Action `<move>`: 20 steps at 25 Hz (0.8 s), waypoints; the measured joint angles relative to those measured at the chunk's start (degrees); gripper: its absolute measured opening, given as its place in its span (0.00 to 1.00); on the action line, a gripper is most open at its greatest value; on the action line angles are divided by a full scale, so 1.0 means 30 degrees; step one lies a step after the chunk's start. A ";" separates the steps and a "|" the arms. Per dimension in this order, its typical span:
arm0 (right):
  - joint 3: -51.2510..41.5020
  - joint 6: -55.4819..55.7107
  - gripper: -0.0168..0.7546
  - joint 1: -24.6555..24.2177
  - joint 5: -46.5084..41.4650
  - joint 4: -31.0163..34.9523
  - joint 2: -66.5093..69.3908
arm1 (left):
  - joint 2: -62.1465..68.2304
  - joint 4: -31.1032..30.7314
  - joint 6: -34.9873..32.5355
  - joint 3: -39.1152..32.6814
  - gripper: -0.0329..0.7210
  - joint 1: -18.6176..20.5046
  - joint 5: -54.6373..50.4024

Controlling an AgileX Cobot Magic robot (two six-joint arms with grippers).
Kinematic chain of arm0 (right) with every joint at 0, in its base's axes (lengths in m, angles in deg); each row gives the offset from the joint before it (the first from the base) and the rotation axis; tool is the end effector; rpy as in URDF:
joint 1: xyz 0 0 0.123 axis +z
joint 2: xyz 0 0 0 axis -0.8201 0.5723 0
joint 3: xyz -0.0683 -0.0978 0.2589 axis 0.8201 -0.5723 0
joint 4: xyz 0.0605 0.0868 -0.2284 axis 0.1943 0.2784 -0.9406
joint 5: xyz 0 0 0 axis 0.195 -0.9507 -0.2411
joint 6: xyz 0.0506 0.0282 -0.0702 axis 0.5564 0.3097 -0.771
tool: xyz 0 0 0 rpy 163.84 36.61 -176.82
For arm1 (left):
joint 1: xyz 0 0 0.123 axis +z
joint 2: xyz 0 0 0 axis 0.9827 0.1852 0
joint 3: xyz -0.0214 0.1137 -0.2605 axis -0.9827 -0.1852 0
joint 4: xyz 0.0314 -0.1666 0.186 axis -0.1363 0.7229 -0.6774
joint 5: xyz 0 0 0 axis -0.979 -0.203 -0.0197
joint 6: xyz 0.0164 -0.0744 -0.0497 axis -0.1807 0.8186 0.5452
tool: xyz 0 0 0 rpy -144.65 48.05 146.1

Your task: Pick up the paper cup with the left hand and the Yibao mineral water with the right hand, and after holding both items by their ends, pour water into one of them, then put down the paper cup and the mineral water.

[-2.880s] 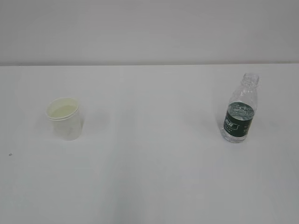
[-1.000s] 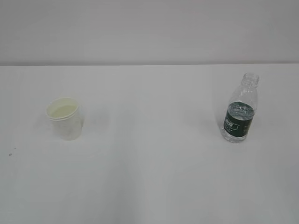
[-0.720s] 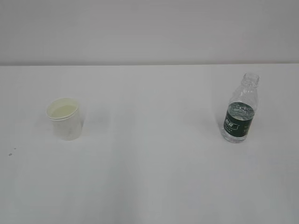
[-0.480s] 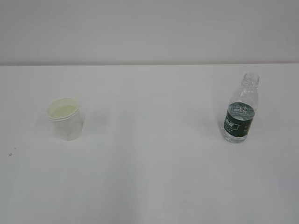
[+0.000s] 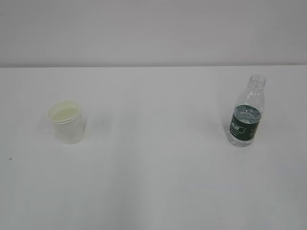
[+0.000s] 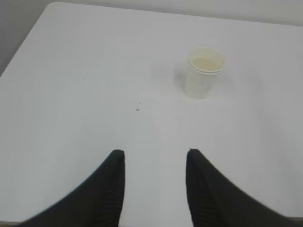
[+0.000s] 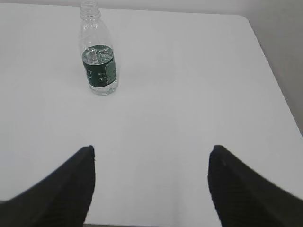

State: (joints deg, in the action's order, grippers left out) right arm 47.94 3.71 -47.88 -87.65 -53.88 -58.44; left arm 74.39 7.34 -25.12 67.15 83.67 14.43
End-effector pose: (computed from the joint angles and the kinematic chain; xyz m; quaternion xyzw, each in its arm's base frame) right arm -0.0125 -0.0139 0.2804 -0.0319 0.8554 -0.0336 0.5158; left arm -0.0082 -0.0087 0.2880 -0.0565 0.8445 -0.0476 0.5305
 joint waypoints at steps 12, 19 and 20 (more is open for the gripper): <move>-0.0143 0.0000 0.75 0.0000 -0.0096 0.0063 0.0000 | 0.0000 0.0000 -0.0200 -0.0191 0.44 0.0000 -0.0305; -0.0155 0.0009 0.75 0.0000 -0.0286 0.0063 0.0000 | 0.0000 0.0000 -0.0200 -0.0191 0.44 0.0000 -0.0638; -0.0155 0.0009 0.75 0.0000 -0.0286 0.0063 0.0000 | 0.0000 0.0000 -0.0200 -0.0191 0.44 0.0000 -0.0667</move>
State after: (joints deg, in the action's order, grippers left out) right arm 47.48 3.74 -47.88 -88.50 -53.69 -58.44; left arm 74.39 7.34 -25.72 66.58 83.67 12.43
